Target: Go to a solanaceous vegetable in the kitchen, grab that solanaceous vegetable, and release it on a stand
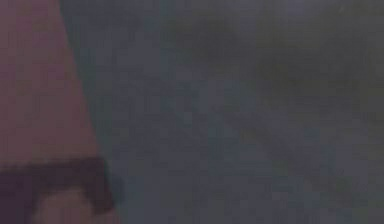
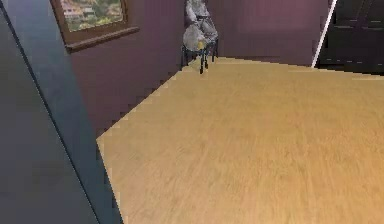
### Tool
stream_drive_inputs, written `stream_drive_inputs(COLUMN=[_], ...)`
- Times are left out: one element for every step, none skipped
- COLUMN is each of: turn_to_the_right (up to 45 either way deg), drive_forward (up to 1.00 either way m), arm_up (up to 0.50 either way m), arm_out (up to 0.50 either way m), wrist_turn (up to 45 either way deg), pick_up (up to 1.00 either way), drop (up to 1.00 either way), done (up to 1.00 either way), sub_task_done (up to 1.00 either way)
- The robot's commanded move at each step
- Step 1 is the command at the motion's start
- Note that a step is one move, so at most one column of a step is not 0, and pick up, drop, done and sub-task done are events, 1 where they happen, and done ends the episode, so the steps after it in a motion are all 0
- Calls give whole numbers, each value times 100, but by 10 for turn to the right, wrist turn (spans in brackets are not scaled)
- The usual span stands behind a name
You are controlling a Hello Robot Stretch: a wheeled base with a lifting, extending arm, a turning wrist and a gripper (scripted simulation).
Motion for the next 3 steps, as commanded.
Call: stream_drive_inputs(turn_to_the_right=[450, 450, 450], drive_forward=[0, 0, 0], arm_up=[0, 0, 0], arm_out=[0, 0, 0], wrist_turn=[0, 0, 0], pick_up=[0, 0, 0], drop=[0, 0, 0], done=[0, 0, 0], sub_task_done=[0, 0, 0])
